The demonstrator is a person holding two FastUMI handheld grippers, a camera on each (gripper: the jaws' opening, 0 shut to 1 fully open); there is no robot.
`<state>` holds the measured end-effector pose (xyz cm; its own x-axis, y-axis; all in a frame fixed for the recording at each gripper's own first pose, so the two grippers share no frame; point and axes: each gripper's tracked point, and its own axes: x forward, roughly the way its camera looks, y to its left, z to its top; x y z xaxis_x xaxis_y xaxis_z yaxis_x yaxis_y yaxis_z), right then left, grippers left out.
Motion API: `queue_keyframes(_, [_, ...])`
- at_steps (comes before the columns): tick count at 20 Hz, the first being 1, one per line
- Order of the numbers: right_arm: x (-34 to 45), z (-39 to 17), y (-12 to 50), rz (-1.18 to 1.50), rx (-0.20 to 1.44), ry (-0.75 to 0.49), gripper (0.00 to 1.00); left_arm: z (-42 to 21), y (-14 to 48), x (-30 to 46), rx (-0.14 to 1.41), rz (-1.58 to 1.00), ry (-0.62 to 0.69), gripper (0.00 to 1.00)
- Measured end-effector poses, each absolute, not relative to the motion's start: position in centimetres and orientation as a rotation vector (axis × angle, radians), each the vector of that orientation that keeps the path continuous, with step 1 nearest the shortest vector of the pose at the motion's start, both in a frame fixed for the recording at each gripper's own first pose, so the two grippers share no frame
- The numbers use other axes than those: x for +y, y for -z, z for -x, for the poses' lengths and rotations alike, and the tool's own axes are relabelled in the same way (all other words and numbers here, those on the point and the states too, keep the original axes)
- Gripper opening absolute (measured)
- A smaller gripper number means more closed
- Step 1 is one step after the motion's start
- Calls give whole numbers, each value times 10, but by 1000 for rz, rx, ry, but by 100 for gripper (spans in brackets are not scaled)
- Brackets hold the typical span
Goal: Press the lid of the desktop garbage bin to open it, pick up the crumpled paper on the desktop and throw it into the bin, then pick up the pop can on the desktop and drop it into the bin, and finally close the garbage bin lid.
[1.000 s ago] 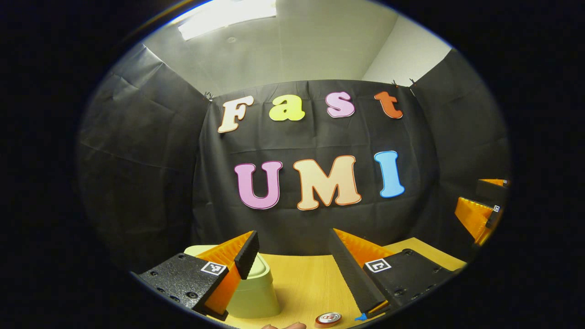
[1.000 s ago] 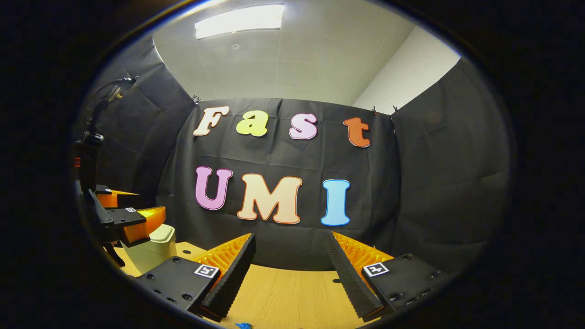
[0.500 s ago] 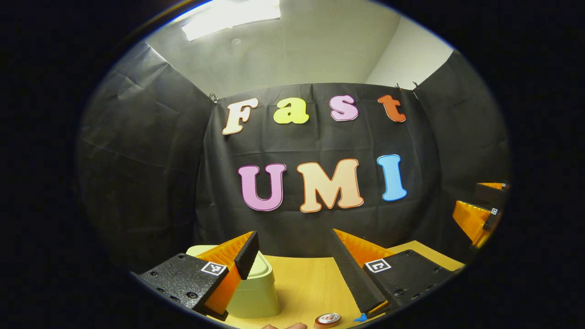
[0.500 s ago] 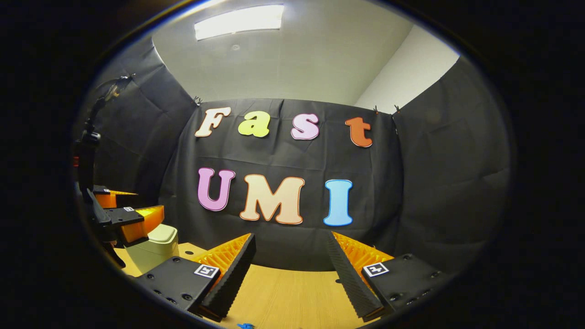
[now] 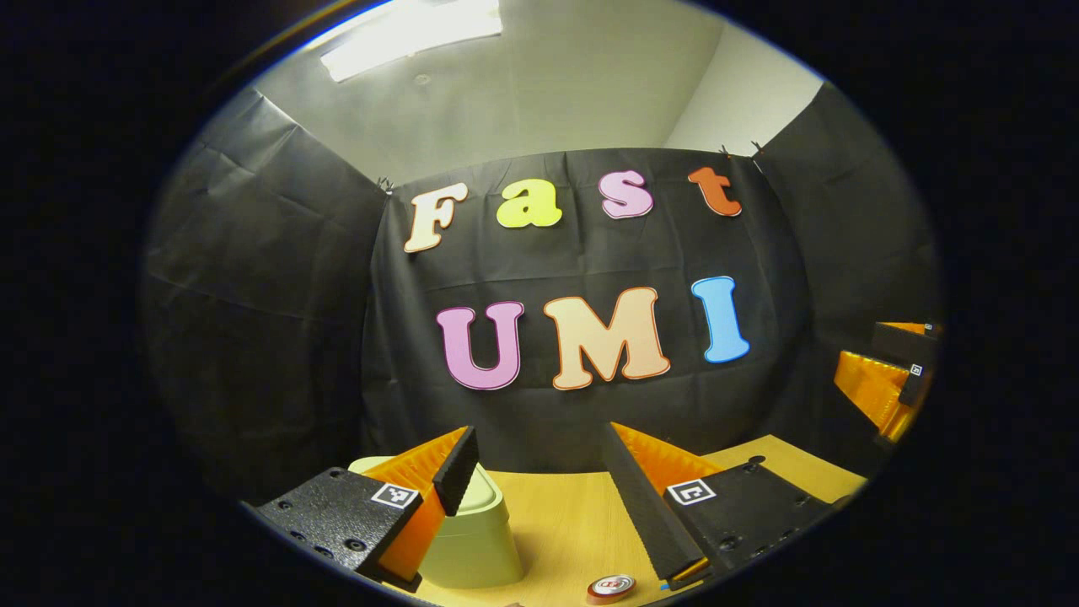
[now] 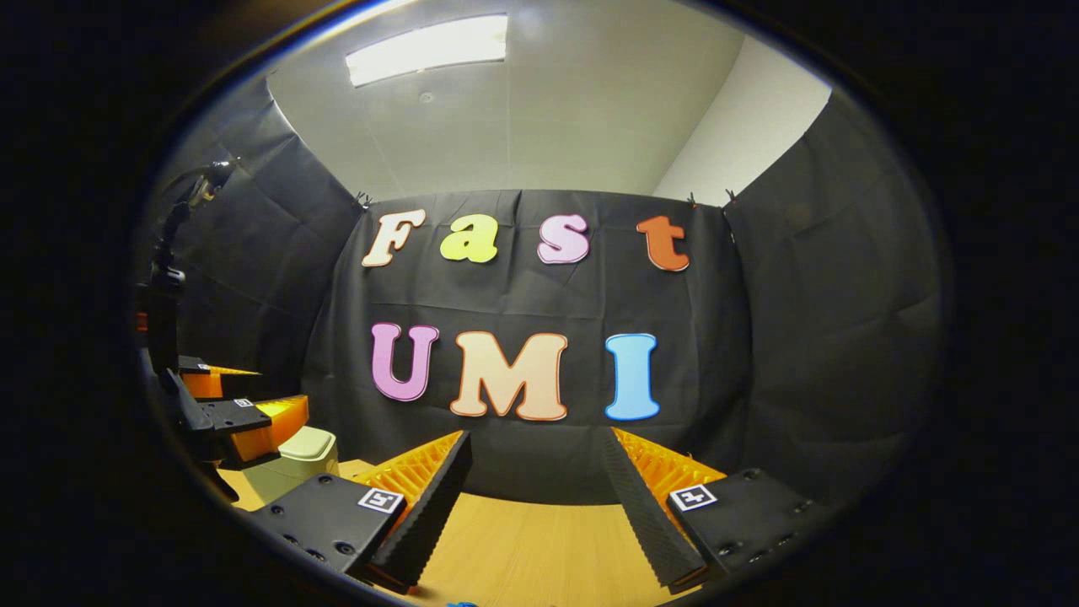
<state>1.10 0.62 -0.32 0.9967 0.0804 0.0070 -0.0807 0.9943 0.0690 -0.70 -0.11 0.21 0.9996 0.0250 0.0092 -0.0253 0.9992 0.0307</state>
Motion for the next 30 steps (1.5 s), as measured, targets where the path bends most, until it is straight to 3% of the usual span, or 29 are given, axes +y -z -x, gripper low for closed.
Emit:
queue_keyframes(3, [4, -14, 11, -76, 27, -81, 98, 4, 8, -1, 17, -23, -7, 84])
queue_keyframes(6, [6, -16, 12, -66, 28, -84, 98, 1, 19, 14, 56, -11, -34, 62])
queue_keyframes(7, [7, -17, 14, -60, 27, -86, 98, 1, 24, 19, 68, -8, -46, 65])
queue_keyframes(8, [10, -18, 13, -55, 28, -88, 98, 0, 27, 25, 75, -6, -55, 54])
queue_keyframes(9, [11, -19, 14, -52, 27, -89, 98, 1, 29, 29, 79, -8, -63, 51])
queue_keyframes(11, [16, -21, 16, -51, 30, -91, 98, -1, 30, 45, 76, -23, -98, 36])
queue_keyframes(12, [18, -22, 17, -52, 33, -93, 98, -1, 31, 47, 78, -23, -101, 23])
queue_keyframes(16, [28, -24, 20, -45, 41, -96, 100, -6, 44, 70, 99, -4, -148, 2])
queue_keyframes(30, [51, -27, 36, -1, 88, -61, 100, -30, 120, 146, 253, 62, -252, 0])
